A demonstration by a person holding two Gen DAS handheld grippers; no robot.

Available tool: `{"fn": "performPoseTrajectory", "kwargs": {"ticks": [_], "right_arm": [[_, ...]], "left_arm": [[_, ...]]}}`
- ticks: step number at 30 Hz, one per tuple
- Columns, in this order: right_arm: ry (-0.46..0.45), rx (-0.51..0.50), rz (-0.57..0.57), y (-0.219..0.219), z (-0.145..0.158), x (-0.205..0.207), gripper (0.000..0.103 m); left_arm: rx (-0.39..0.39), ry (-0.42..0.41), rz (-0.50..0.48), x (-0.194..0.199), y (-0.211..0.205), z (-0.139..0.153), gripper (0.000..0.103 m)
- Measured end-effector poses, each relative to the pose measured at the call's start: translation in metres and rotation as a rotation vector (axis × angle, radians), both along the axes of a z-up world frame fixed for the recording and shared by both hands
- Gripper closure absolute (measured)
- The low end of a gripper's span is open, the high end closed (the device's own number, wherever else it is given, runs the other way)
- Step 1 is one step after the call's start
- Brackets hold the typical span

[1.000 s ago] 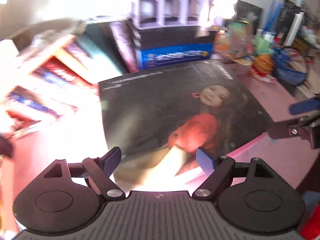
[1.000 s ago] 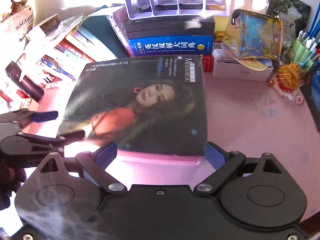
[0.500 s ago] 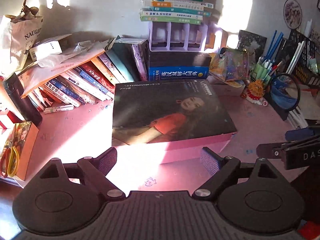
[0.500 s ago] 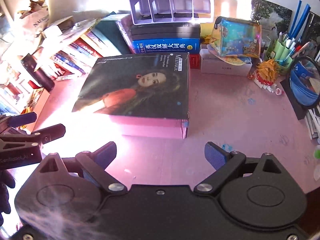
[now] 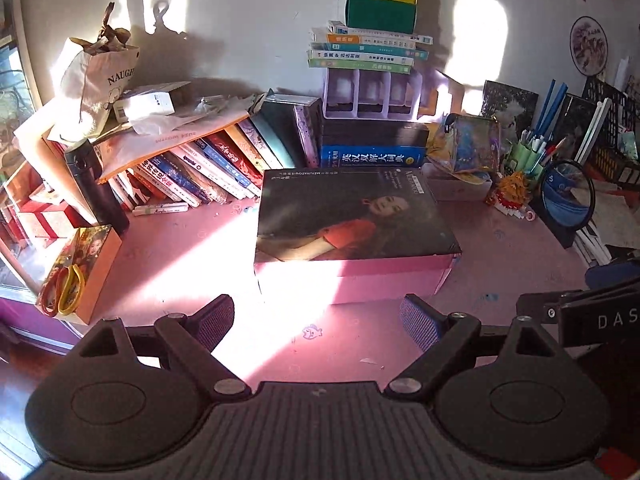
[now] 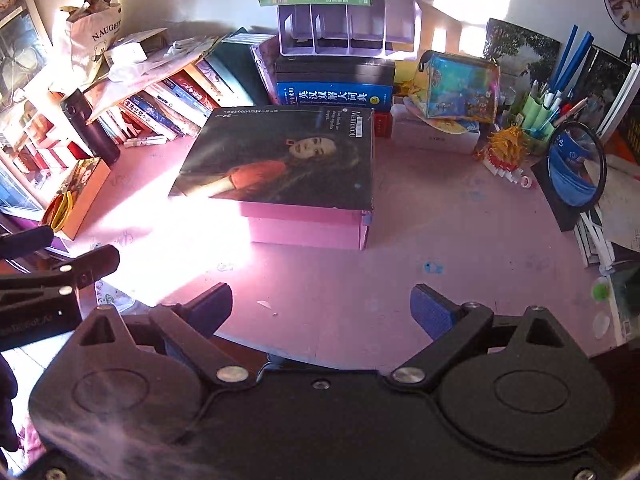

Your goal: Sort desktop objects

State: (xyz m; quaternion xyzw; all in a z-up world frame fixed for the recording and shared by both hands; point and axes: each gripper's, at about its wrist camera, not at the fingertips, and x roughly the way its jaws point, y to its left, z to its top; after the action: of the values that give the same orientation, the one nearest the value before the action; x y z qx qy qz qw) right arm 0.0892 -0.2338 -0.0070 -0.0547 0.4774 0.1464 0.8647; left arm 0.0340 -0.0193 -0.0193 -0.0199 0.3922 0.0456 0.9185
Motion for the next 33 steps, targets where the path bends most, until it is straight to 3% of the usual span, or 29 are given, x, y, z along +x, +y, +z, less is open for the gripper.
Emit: {"fn": "performPoseTrajectory", "kwargs": {"ticks": [14, 33], "right_arm": [[0.013, -0.033, -0.011, 0.004, 0.0, -0.024, 0.007], [0.022, -0.054, -0.001, 0.012, -0.002, -0.03, 0.007]], "left_arm": [[0.017, -0.004, 0.011, -0.024, 0.002, 0.004, 0.013], [0.025, -0.006, 0.007, -0.029, 0.003, 0.001, 0.013]]}}
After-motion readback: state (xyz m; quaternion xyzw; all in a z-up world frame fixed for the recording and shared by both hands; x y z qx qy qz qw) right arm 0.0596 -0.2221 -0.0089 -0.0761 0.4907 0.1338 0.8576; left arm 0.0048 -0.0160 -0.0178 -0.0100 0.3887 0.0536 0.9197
